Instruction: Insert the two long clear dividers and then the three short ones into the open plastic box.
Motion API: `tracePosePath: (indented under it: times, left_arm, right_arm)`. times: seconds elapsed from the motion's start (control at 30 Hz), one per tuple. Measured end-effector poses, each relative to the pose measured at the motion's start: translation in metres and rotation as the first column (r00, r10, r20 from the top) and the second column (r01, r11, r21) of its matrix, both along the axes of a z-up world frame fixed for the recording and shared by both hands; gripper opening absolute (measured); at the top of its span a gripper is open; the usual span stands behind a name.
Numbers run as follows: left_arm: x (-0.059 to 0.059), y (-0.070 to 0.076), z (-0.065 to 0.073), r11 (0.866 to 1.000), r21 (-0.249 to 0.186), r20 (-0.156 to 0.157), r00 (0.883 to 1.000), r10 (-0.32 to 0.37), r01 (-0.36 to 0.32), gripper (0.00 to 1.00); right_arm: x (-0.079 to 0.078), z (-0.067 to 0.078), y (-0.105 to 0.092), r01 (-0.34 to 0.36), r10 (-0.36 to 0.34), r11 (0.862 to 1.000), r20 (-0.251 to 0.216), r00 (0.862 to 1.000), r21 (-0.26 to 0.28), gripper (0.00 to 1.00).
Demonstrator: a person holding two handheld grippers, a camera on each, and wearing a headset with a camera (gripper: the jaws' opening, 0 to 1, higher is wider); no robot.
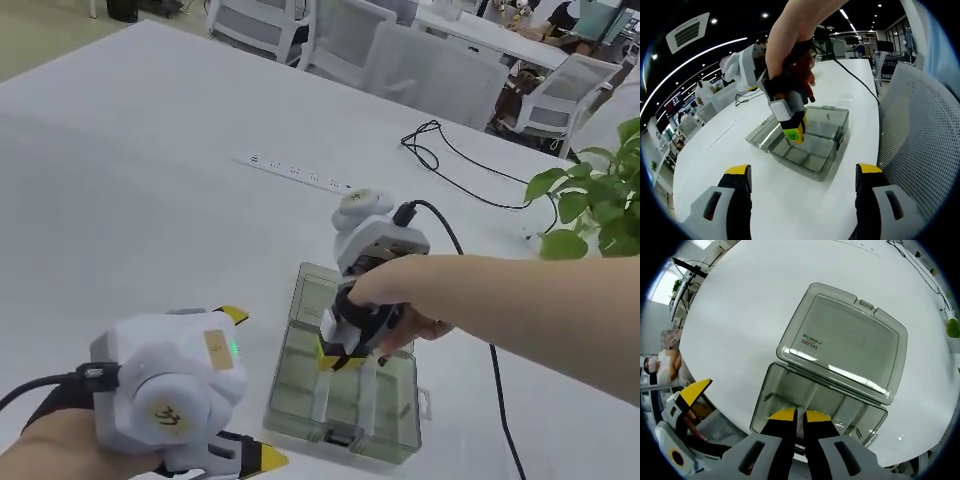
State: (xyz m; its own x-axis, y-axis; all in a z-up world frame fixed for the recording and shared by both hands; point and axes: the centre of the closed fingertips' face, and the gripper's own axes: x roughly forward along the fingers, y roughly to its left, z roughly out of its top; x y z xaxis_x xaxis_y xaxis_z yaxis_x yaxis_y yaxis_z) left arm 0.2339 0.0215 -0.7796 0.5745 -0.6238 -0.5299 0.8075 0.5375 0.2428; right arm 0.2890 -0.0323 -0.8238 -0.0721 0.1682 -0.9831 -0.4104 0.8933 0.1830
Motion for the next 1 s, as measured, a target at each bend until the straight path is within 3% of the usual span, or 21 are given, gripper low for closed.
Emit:
tracePosePath:
  times: [0.13, 0.23, 0.47, 0.63, 0.83, 1.0]
  left_arm:
    - [0.0, -0.001, -0.001, 1.0, 0.002, -0.002, 1.0, -0.002, 0.002, 0.87]
    - [-0.001, -0.001, -0.001, 1.0, 0.004, -0.004, 1.0, -0.005, 0.005, 0.87]
    - [-0.002, -0.001, -0.002, 1.0, 0.007, -0.006, 1.0, -0.008, 0.008, 0.87]
    - [-0.002, -0.002, -0.002, 1.0, 0.006, -0.009, 1.0, -0.01, 0.01, 0.87]
    - [-0.002, -0.002, -0.003, 1.0, 0.004, -0.013, 1.0, -0.008, 0.008, 0.87]
    - [-0.002, -0.002, -0.003, 1.0, 0.0, -0.018, 1.0, -0.005, 0.005, 0.88]
  right_arm:
    - [-0.001, 0.002, 0.002, -0.013, 0.014, 0.999, -0.007, 1.0, 0.029, 0.08]
    - [-0.002, 0.004, 0.007, 0.015, -0.014, 0.997, -0.013, 1.0, 0.071, 0.18]
    - [-0.007, 0.003, 0.009, 0.008, -0.006, 0.995, -0.019, 1.0, 0.097, 0.36]
    - [-0.006, 0.003, 0.01, -0.004, 0.004, 0.993, 0.002, 1.0, 0.12, 0.52]
    - [-0.008, 0.004, 0.014, -0.016, 0.015, 0.987, 0.009, 1.0, 0.158, 0.62]
    - [-0.01, 0.011, 0.017, -0.04, 0.037, 0.983, 0.018, 0.999, 0.178, 0.64]
